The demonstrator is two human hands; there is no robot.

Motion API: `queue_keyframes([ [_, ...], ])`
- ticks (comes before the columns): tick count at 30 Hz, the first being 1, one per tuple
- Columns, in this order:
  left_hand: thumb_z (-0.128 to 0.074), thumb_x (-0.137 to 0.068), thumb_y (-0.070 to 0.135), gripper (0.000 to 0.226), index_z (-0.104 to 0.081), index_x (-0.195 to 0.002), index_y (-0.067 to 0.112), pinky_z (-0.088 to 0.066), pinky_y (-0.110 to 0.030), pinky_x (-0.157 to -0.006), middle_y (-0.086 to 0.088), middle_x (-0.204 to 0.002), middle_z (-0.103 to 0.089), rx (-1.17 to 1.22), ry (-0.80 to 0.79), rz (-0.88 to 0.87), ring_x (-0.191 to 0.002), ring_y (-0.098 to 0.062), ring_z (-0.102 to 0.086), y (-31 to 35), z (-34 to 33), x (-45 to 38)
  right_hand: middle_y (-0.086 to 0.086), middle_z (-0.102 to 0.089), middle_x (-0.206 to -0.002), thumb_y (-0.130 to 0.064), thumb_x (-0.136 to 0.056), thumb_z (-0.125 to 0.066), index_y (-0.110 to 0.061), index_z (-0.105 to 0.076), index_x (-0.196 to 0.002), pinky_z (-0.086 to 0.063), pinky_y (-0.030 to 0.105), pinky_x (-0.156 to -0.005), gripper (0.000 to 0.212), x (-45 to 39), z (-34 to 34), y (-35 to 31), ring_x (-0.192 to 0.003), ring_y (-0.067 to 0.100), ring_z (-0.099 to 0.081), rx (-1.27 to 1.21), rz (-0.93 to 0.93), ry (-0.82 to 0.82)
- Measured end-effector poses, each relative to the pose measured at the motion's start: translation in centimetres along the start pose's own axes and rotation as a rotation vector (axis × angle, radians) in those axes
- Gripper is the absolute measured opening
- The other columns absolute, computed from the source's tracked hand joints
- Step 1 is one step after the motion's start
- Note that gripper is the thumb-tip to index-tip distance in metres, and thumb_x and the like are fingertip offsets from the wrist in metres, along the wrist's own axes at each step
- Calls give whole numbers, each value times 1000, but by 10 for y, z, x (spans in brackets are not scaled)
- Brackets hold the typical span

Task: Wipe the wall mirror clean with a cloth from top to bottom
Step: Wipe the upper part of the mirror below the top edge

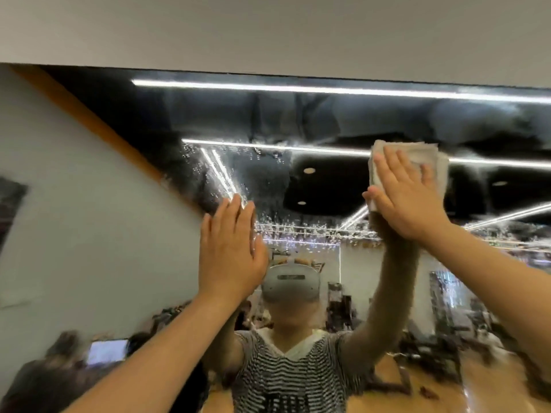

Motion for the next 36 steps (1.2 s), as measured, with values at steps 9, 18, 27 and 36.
queue_keyframes([
  [9, -36, -86, 34, 58, -48, -138, 12, -17, -52, -113, -14, -146, -45, -89, -65, -233, -137, -33, -36, -76, 45, -6, 2, 11, -163, -45, -101, -16, -18, 6, -155, 5, 48, -117, 64, -15, -6, -87, -149, 20, 9, -40, -96, 10],
  [18, -27, -87, 37, 67, -43, -141, 1, -26, -59, -112, -22, -148, -39, -93, -26, 9, -137, -40, -33, -225, 77, -14, -2, 9, -163, -54, -85, -2, -22, 4, -155, 3, 44, -117, 78, -22, -12, -129, -149, 15, 8, -47, -120, 18],
  [27, -21, -86, 41, 70, -38, -146, 9, -15, -50, -118, -12, -156, -30, -33, 12, -2, -145, -30, -23, -230, 70, -11, 2, -5, -163, -48, -85, -11, -17, -10, -155, -2, 41, -117, 77, -24, -7, -137, -149, 18, -6, -112, -230, 111],
  [36, -26, -87, 36, 66, -39, -145, 6, -16, -51, -116, -17, -153, -33, -67, 31, -2, -143, -33, -25, -230, 68, -11, 4, -3, -163, -43, -88, -6, -15, -5, -156, -7, 44, -118, 73, -30, -7, -164, -150, 17, -5, 17, -261, 85],
])
Point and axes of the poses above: each hand's wrist, its own x-axis away from the middle knuckle, its own z-axis out of the back of the hand, y = z × x, the point moved 2 cm from there along -x, towards the middle knuckle
